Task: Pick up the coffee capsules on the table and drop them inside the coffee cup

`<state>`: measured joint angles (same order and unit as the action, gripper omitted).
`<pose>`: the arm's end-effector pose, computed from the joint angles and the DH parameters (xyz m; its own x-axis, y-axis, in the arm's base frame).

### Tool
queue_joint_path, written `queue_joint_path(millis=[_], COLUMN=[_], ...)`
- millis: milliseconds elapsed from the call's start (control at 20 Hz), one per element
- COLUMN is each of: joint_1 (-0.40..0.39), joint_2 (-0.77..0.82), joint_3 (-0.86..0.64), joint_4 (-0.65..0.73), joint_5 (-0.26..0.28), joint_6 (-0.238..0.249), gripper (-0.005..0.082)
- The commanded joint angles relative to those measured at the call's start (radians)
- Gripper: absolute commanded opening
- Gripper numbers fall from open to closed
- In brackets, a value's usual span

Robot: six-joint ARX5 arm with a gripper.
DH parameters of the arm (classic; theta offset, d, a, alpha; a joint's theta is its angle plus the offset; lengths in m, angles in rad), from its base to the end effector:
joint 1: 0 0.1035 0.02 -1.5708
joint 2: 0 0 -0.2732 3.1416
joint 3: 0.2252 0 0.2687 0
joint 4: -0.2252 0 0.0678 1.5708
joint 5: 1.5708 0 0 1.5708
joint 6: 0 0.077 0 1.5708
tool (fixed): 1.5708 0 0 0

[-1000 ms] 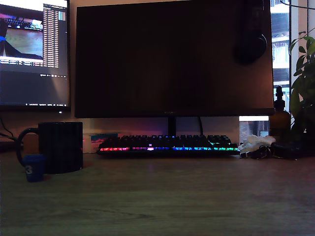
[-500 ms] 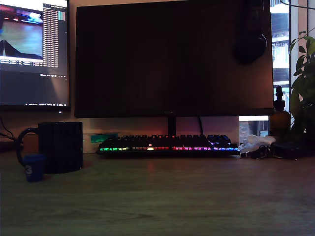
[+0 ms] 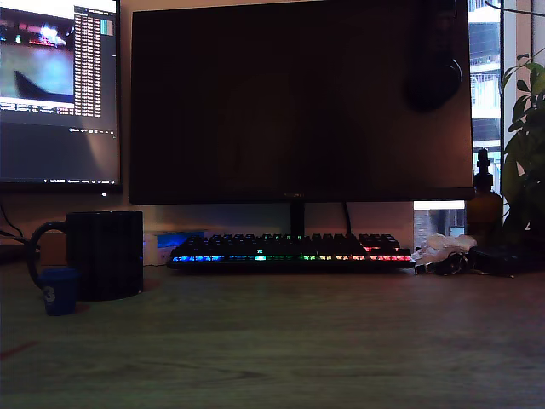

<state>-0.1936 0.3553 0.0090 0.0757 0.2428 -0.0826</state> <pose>0.1613 -0.0505 0.1280 0.8716 -0.4159 -0.2595 0.3910 0.9091 -0.1435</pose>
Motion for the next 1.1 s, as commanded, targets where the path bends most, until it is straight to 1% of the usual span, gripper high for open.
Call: queue_joint_path(millis=[0,100,300,600,650,1050], joint_1=[0.0,0.0,0.0,0.001,0.002,0.002], joint_2=[0.041,0.089,0.206,0.434,0.472,0.785], joint_3=[-0.015,-0.015,-0.015,-0.015,-0.015,-0.014], joint_4=[0.033,0.07,0.179,0.376,0.412,0.696], joint_5=[-0.002,-0.005,-0.027,-0.066,-0.071,-0.072], joint_6=[0.021,0.056,0.064,0.063,0.056,0.056], gripper=[0.0535,0.0554,0.0554,0.0552,0.0551,0.0551])
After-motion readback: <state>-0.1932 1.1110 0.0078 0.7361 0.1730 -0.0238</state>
